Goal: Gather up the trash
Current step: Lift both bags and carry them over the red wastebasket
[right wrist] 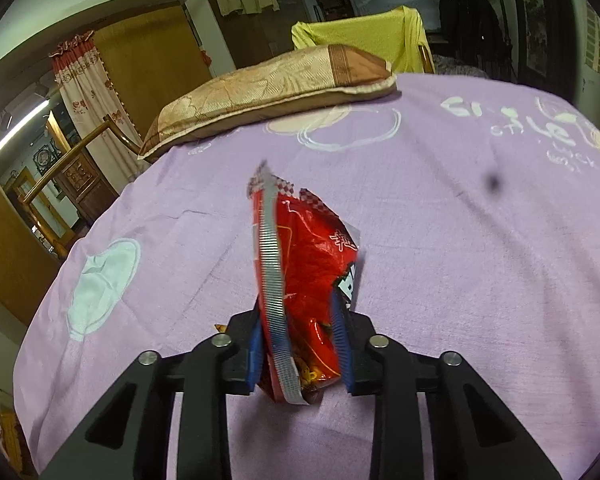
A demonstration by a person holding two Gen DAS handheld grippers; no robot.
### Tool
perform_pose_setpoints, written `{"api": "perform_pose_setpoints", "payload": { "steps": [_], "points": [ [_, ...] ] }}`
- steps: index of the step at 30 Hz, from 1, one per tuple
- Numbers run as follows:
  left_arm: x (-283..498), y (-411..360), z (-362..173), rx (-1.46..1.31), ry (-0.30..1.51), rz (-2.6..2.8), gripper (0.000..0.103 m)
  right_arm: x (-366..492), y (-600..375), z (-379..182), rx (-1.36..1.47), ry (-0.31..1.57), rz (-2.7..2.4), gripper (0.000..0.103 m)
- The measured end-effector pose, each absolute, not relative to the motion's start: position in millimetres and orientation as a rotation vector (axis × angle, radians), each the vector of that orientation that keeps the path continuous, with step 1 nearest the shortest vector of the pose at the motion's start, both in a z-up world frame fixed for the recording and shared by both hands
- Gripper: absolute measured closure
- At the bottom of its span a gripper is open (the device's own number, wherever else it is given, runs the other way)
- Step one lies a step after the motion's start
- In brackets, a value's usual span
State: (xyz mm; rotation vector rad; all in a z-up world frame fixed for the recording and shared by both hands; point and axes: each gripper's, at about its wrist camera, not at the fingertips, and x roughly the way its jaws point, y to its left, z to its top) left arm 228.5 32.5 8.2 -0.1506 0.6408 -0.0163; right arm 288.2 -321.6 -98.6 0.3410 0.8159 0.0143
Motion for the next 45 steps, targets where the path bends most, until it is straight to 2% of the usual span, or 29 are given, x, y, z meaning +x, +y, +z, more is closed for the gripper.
{"api": "perform_pose_setpoints", "payload": {
  "steps": [15,25,36,45],
  "points": [
    [112.3,83.4,43.9,-0.165,0.514,0.135,0.072,215.8,-277.9,11.3,0.375,0.578,0.279,0.074],
    [25.6,141.6,36.1,-0.189,0.476,0.283,0.072,151.6,-211.0,57.0,0.251,0.488,0.489,0.074],
    [-10.0,222.5,-21.6,-0.269,0.562,0.411,0.072,116.8,-162.4,52.9,0.15,0.519,0.589,0.074],
    [20.1,265.8,-134.7,-0.322,0.822,0.417,0.071,102.7,-112.3,34.1,0.054,0.571,0.637,0.074]
  ]
}}
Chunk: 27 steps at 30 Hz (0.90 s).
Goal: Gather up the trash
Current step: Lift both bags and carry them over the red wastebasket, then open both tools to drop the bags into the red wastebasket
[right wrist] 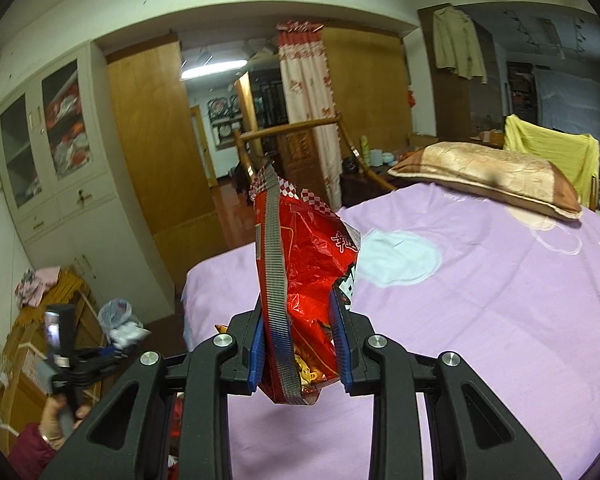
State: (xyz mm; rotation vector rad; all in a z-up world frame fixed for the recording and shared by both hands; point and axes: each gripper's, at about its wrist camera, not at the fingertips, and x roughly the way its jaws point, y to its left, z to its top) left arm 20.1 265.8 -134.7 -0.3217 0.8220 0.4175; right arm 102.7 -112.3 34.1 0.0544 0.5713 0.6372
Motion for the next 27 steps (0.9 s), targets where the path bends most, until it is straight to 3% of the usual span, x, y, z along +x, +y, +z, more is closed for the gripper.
{"api": "perform_pose_setpoints", "payload": {
  "steps": [4,6,12,27],
  "points": [
    [25.8,278.4,-175.5,-0.359,0.92,0.407,0.064,99.0,-86.8,23.1,0.036,0.607,0.676,0.074],
    [26.0,283.7,-186.0,-0.386,0.946,0.403,0.05,98.2,-77.6,19.6,0.048,0.626,0.696,0.074],
    [20.2,292.1,-184.5,-0.4,0.932,0.428,0.025,102.5,-52.4,11.2,0.081,0.683,0.759,0.074],
    [-14.2,339.4,-109.4,-0.378,0.736,0.668,0.007,79.1,16.8,-8.2,0.005,0.772,0.874,0.074]
  ]
}}
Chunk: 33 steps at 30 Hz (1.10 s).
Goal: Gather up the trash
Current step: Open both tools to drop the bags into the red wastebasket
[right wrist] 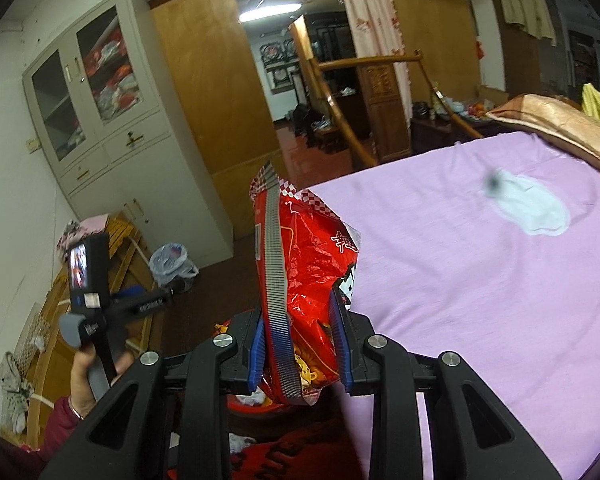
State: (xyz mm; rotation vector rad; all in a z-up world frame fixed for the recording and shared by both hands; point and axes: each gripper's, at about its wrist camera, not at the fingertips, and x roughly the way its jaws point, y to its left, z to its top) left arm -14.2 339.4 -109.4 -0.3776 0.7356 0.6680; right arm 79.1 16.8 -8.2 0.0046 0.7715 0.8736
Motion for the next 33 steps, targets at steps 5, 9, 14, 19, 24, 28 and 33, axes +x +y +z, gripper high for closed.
{"api": "perform_pose_setpoints", "payload": {
  "steps": [5,9,14,19,24,28,33],
  "points": [
    [-24.3,357.7,-106.0,-0.403,0.718,0.693,0.007,66.8,50.6,-20.1,-0.039,0.81,0.908,0.074],
    [-28.4,371.7,-112.0,-0.432,0.719,0.707,0.007,58.6,82.7,-34.1,-0.079,0.857,0.931,0.074],
    [-31.9,391.0,-125.0,-0.467,0.734,0.716,0.007,50.2,124.2,-60.8,-0.14,0.93,0.949,0.074],
    [-34.8,406.8,-135.3,-0.487,0.745,0.733,0.007,49.1,154.0,-88.4,-0.18,1.001,0.938,0.074],
    [-33.7,416.4,-146.4,-0.484,0.766,0.753,0.007,52.4,177.3,-113.7,-0.221,1.058,0.92,0.073],
    [-30.5,421.0,-157.9,-0.501,0.794,0.742,0.007,54.0,191.4,-130.0,-0.261,1.078,0.901,0.07],
    [-26.9,422.8,-165.8,-0.499,0.822,0.74,0.007,56.0,203.8,-142.9,-0.292,1.089,0.879,0.067]
  ]
}}
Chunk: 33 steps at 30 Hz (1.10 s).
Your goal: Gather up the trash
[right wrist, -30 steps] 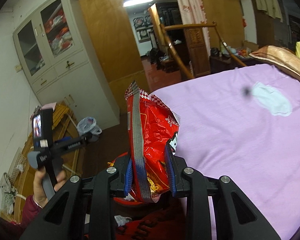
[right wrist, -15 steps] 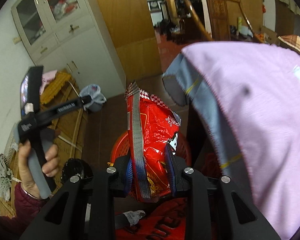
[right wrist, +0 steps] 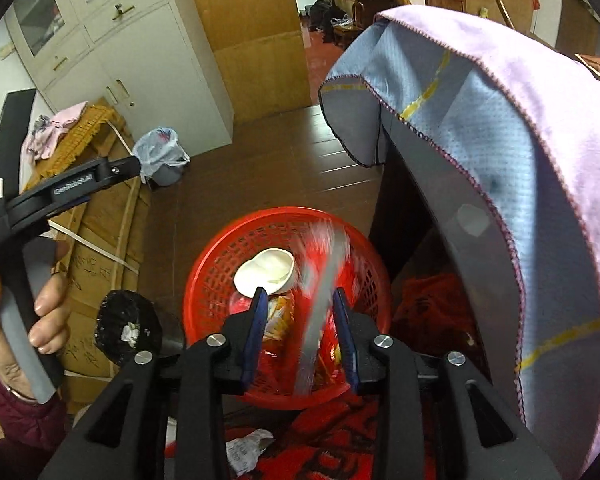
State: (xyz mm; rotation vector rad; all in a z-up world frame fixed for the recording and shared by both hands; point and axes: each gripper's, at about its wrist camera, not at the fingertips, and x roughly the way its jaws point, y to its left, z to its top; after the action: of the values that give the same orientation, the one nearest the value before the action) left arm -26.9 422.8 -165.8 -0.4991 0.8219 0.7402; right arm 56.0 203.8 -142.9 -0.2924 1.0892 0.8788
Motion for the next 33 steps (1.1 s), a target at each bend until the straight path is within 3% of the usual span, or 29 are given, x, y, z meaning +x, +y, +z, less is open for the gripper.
{"api": "perform_pose_setpoints", "payload": {
  "steps": [13,21,28,33],
  "points": [
    [-14.8,395.7,-145.5,-0.416,0.845,0.651,0.007,55.4,171.1,-111.6,-0.252,0.993,0.863,0.062],
    [-22.6,346.2,-111.6,-0.194,0.875,0.533,0.007,41.1,131.3,-69.8,-0.195,0.903,0.836,0.057],
    [-59.5,314.5,-103.0,-0.054,0.871,0.517,0.007,21.9,100.8,-31.0,-0.127,0.826,0.808,0.046],
    [-73.1,304.2,-95.9,-0.084,0.842,0.456,0.007,8.9,90.5,-30.3,-0.083,0.819,0.752,0.031]
  ]
}}
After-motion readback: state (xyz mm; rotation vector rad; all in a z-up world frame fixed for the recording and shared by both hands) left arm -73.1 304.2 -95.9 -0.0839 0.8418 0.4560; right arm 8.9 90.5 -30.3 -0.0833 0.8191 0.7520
